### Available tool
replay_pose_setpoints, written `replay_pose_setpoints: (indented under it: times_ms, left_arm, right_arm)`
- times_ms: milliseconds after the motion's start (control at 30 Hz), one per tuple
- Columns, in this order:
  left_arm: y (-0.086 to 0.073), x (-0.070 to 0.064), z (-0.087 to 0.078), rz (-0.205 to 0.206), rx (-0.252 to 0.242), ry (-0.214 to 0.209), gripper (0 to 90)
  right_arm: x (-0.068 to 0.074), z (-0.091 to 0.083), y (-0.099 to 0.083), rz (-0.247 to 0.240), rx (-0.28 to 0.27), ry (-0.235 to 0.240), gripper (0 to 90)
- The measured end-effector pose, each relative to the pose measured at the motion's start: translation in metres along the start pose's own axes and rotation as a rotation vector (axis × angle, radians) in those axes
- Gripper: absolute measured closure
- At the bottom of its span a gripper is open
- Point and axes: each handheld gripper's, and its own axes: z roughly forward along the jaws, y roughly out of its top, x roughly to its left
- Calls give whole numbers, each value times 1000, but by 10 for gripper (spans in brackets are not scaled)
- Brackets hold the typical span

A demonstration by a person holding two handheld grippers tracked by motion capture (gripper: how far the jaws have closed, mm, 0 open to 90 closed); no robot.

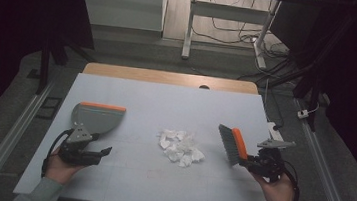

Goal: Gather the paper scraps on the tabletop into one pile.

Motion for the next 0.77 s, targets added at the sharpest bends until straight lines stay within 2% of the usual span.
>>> replay_pose_setpoints:
  times_ms: [267,767]
  left_arm:
    - [1,0,1,1,4,-4,319]
    - [1,1,1,-2,5,-6,314]
  right_arm:
    - [4,-1,-1,-39,-32,9,707]
    - [5,-1,-2,-61,-44,12,707]
